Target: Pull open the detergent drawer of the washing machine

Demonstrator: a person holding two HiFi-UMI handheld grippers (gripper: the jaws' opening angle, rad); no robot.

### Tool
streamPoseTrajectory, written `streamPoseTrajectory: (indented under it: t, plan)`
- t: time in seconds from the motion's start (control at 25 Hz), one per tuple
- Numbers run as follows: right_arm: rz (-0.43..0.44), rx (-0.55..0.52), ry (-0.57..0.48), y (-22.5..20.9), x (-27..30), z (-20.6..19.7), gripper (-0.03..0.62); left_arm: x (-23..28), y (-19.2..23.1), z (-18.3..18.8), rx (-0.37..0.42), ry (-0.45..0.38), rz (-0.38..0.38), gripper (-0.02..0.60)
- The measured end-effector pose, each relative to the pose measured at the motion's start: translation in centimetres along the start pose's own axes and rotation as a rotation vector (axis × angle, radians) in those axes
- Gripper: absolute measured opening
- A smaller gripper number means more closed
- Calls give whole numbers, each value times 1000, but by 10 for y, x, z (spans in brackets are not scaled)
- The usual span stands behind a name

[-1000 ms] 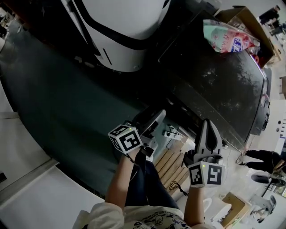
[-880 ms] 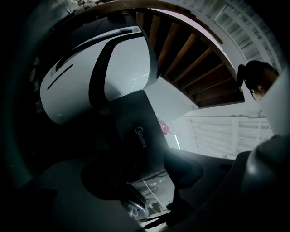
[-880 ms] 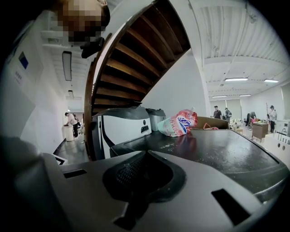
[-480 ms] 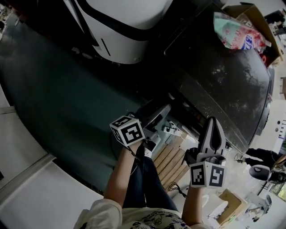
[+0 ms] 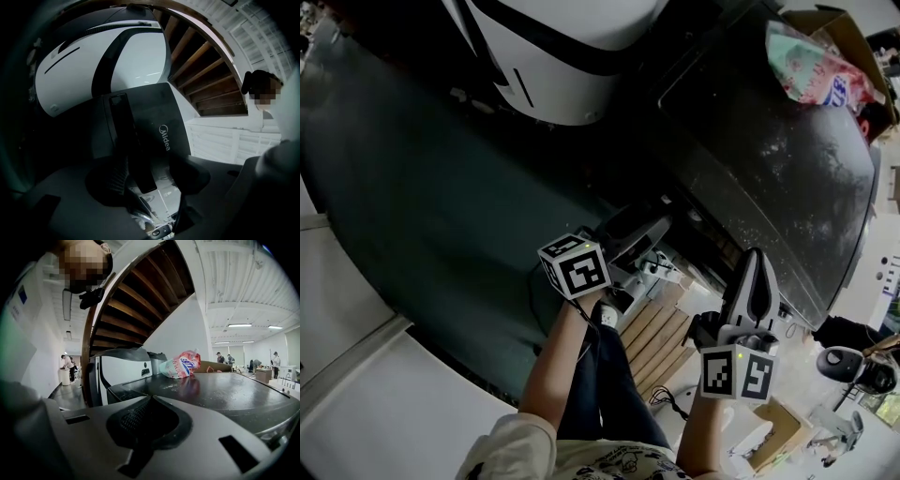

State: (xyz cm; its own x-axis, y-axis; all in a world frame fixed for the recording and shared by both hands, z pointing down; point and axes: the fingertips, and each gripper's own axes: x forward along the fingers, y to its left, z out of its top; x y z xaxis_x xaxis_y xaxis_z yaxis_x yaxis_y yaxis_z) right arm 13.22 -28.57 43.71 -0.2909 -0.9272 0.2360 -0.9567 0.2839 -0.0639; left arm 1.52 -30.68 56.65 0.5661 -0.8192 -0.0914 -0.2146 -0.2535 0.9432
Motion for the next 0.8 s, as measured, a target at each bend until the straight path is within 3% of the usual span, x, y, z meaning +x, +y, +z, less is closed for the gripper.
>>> streamPoseTrajectory:
  t: [0.6,0.8]
  plan:
    - [-12,-4,0,-1,6,-11,11,6,-2,9,-61,-64,-143,276]
    - [-9,-6,4,-3,8,-16,11,9,0,9,-69,-66,-168,244]
